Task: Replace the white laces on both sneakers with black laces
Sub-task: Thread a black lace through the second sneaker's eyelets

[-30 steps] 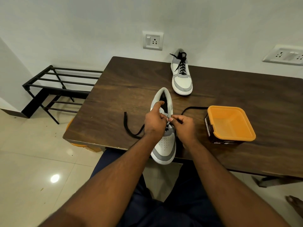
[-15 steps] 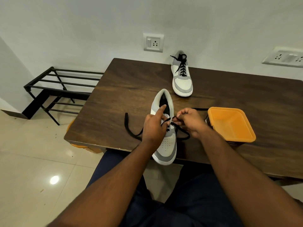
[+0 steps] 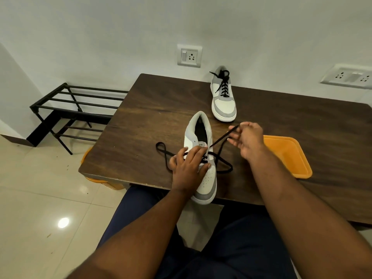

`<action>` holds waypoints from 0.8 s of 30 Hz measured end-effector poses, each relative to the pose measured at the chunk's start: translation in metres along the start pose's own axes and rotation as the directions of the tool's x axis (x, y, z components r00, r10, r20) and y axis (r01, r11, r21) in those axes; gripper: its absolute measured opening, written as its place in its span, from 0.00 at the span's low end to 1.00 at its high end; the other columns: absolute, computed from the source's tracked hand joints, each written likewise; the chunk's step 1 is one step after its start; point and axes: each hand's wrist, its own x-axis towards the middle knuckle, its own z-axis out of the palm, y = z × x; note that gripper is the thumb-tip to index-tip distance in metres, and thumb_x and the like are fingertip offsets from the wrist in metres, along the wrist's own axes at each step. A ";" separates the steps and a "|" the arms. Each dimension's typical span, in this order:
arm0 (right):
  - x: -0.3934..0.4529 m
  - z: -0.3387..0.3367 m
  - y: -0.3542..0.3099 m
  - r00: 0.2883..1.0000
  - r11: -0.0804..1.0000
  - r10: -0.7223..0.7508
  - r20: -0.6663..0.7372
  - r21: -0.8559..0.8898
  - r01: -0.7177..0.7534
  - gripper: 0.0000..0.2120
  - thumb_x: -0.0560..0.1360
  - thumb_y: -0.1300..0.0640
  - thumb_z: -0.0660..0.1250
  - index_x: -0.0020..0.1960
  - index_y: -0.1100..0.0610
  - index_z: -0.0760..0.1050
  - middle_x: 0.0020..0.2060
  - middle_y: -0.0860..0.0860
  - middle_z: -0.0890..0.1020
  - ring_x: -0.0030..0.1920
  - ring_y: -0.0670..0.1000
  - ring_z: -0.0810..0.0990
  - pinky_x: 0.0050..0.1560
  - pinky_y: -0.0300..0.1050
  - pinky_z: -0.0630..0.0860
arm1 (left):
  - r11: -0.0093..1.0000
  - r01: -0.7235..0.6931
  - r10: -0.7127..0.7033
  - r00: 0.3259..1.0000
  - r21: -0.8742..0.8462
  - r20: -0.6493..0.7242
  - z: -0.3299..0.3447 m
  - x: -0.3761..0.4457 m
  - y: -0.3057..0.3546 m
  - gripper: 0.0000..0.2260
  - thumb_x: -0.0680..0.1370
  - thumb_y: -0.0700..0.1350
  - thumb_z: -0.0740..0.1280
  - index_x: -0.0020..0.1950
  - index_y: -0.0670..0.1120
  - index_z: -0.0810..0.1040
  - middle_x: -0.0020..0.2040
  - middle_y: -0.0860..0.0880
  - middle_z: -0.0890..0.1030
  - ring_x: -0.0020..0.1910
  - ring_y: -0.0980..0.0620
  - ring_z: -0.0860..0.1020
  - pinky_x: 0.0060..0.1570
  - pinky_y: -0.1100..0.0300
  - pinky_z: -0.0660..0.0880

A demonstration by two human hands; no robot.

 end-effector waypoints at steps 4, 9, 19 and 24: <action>-0.013 0.005 0.030 0.991 0.995 0.089 0.101 -0.059 -0.084 0.16 0.79 0.53 0.66 0.65 0.52 0.68 0.51 0.55 0.82 0.43 0.51 0.83 0.47 0.50 0.81 | 0.998 0.044 -0.047 0.995 0.037 0.089 -0.001 0.004 0.000 0.30 0.77 0.62 0.63 0.75 0.64 0.54 0.79 0.54 0.57 0.78 0.42 0.51 0.69 0.35 0.52; -0.031 0.005 0.063 0.980 0.999 0.034 0.197 0.015 -0.038 0.22 0.76 0.63 0.69 0.67 0.54 0.69 0.56 0.55 0.80 0.51 0.53 0.83 0.45 0.44 0.80 | 0.984 0.177 -0.174 0.957 0.009 0.232 -0.004 0.009 -0.002 0.34 0.76 0.65 0.61 0.76 0.70 0.44 0.81 0.53 0.44 0.79 0.45 0.39 0.71 0.33 0.39; -0.002 0.003 0.032 0.923 0.818 -0.310 0.227 -0.431 0.381 0.11 0.73 0.66 0.71 0.39 0.50 0.79 0.37 0.49 0.83 0.39 0.49 0.80 0.48 0.48 0.80 | 0.971 0.236 -0.216 0.943 -0.049 0.255 -0.004 0.010 -0.002 0.34 0.75 0.65 0.62 0.74 0.72 0.44 0.80 0.56 0.47 0.79 0.46 0.40 0.70 0.32 0.36; 0.035 -0.018 -0.052 0.880 0.854 -0.470 -0.062 -0.282 0.437 0.08 0.72 0.69 0.70 0.49 0.59 0.78 0.35 0.51 0.80 0.31 0.45 0.78 0.35 0.39 0.79 | 0.969 0.244 -0.226 0.938 -0.036 0.262 -0.005 0.010 -0.003 0.34 0.75 0.66 0.61 0.74 0.72 0.44 0.80 0.56 0.47 0.79 0.46 0.41 0.70 0.32 0.36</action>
